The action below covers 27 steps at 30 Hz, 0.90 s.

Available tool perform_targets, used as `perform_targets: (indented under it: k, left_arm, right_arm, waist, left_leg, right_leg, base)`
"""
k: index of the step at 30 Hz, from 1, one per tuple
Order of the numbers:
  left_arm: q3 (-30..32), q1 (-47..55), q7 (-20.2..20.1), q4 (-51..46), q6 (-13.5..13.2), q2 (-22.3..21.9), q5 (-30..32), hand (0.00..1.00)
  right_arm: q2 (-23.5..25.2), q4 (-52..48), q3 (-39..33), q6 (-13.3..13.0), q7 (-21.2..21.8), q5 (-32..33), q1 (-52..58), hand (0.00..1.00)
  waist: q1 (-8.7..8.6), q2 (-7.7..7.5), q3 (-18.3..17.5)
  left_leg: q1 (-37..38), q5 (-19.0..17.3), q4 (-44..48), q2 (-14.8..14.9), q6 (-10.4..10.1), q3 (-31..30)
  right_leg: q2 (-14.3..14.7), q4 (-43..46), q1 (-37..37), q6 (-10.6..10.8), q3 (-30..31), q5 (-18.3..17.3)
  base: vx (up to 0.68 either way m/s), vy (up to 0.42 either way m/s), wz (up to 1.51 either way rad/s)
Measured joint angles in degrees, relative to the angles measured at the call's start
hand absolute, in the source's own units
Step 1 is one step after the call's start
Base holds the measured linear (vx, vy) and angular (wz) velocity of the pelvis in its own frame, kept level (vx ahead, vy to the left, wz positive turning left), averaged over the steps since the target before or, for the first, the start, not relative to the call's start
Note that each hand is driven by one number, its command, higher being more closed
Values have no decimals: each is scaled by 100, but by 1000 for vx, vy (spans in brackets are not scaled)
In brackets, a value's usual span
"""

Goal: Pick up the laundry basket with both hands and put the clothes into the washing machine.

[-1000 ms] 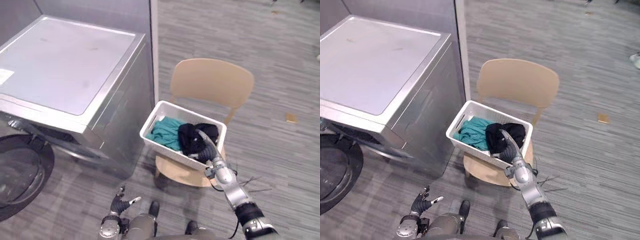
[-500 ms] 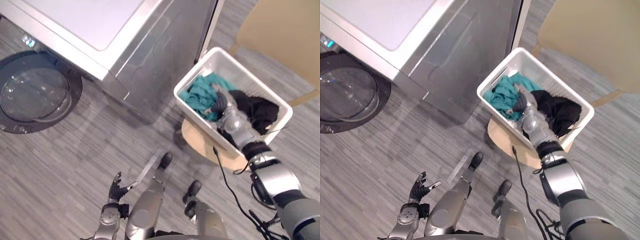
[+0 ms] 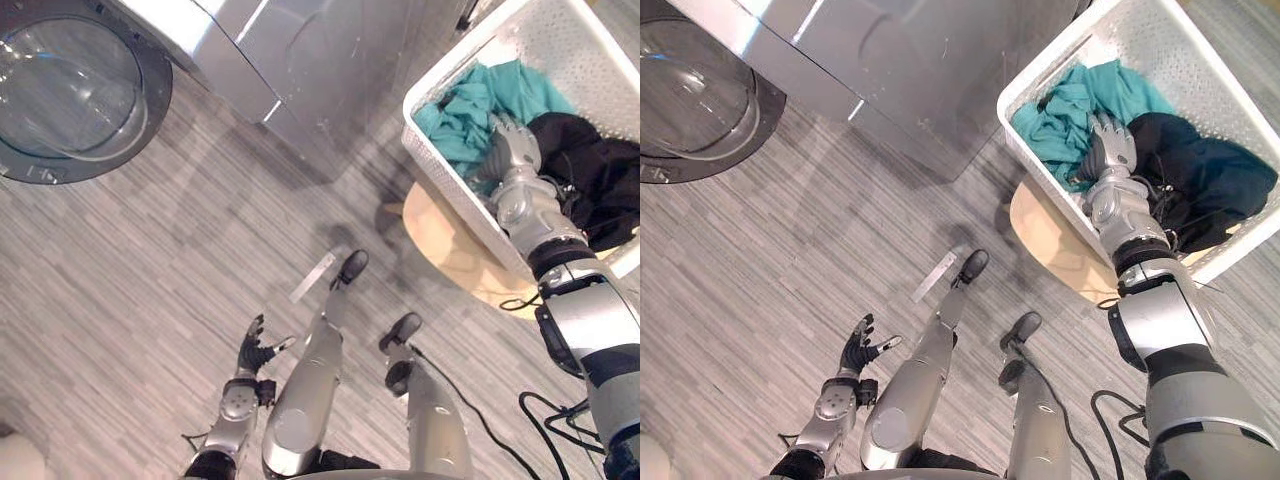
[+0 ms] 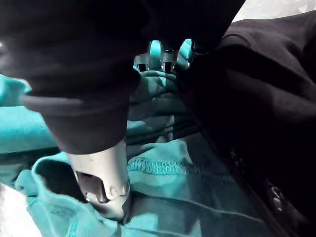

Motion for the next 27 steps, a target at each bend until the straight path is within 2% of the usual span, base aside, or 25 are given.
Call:
perform_targets:
  k: [6,10,14,19,22,24,27]
  left_arm:
    - [-195,-133,-110,-79,-43,-249,-122,0]
    - [-194,-132,-113,-70,-25,-322,-121,0]
    - [-131,-130,-112,34,44,-340,-108,0]
    - [78,-127,-113,268,162,-357,-91,0]
    - [143,-128,-115,340,214,-371,-80,0]
    - [149,-120,-120,467,291,-372,-5,0]
    - [153,-93,-132,563,337,-375,102,0]
  right_arm:
    - [-57,-197,56,-14,-22,22,-158,100]
    - [174,-484,-104,-36,24,284,39,100]
    - [486,-990,-437,-62,154,782,554,100]
    - [821,-1781,-1020,-145,162,1546,824,100]
    - [979,-2247,-1373,-243,179,2065,1060,100]
    - [1266,-2570,-1661,-390,251,2624,1387,100]
    - [1557,-2965,-1830,-481,359,3129,1723,100]
  waist:
    - [14,-1,-1]
    - [8,-5,-2]
    - [-36,-15,-8]
    - [-335,-40,-69]
    - [-345,-48,-97]
    - [-418,-67,-305]
    - [-490,-70,-434]
  left_leg:
    - [-81,26,1,36,-42,3]
    - [65,90,3,56,-122,21]
    - [369,112,4,71,-150,113]
    - [532,112,3,104,-150,199]
    - [625,112,2,121,-150,262]
    - [642,111,1,134,-151,275]
    - [773,97,-5,138,-155,343]
  right_leg:
    - [-9,253,-193,-32,82,-169]
    - [4,342,-90,-108,178,-276]
    - [18,311,185,-114,344,-280]
    - [33,319,329,-131,393,-265]
    - [30,384,367,-143,451,-255]
    - [30,436,367,-143,443,-255]
    - [11,505,457,-135,469,-263]
  base:
    - [-1,-66,1]
    - [43,-107,4]
    - [26,-54,-9]
    - [-25,-7,-6]
    - [-38,9,-10]
    - [-16,-1,0]
    - [-14,-3,-4]
